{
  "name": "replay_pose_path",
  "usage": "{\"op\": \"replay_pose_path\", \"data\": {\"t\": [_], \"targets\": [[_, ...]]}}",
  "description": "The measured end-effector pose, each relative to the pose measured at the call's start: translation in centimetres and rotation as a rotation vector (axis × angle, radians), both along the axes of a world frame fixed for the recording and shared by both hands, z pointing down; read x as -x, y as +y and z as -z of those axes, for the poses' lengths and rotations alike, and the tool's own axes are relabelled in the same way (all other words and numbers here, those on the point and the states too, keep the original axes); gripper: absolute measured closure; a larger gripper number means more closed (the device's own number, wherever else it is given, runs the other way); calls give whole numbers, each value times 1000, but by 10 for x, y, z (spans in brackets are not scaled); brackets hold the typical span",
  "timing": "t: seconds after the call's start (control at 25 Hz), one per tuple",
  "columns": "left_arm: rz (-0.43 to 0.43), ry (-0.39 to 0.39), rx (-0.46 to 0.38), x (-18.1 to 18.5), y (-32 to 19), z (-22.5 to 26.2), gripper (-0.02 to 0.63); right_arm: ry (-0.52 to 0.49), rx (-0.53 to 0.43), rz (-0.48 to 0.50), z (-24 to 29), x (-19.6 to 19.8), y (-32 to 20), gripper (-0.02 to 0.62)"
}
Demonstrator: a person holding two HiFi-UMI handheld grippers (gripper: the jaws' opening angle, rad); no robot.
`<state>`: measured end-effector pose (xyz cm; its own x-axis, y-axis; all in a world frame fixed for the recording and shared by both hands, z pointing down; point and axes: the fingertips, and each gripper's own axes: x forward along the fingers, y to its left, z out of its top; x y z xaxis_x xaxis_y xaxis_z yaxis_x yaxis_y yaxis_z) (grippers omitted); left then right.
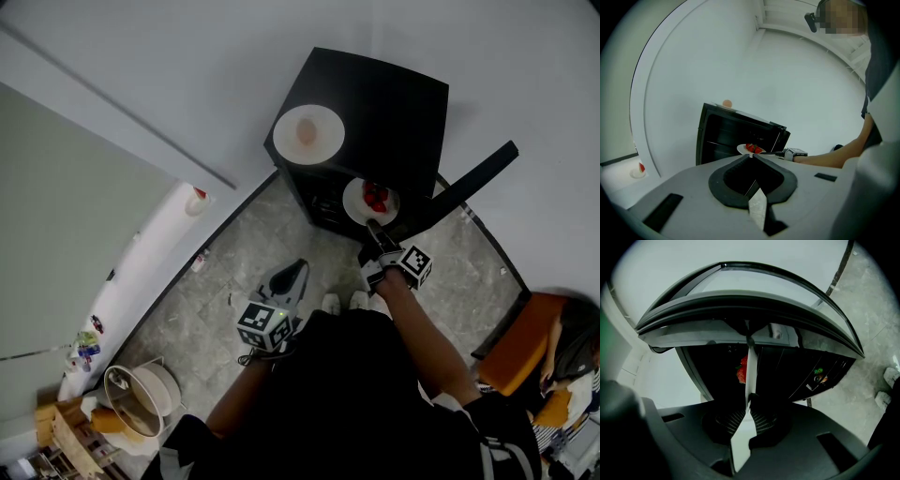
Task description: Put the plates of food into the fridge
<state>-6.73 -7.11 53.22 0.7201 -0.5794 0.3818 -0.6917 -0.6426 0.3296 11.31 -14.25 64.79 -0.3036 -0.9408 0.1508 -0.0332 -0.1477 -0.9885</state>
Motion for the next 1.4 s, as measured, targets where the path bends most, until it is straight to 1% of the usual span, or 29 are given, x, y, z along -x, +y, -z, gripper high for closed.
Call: {"op": "replay_pose_path", "data": {"t": [0.28, 0.44, 0.6, 0.88, 1.4], "targets": [[5, -9, 6, 4, -2, -1, 569, -27, -3, -102, -8, -2, -14, 551], [11, -1, 11, 3, -1, -4, 568, -47, 7, -160, -16, -9, -18, 555], [6, -5, 16, 6, 1, -6, 569, -53, 13, -201, -20, -10, -22, 558], [5, -11, 31, 6, -2, -14, 569, -107, 25, -294, -27, -16, -39, 561], [-2, -12, 38, 7, -2, -18, 569, -96, 49, -392, -27, -31, -57, 561]]}}
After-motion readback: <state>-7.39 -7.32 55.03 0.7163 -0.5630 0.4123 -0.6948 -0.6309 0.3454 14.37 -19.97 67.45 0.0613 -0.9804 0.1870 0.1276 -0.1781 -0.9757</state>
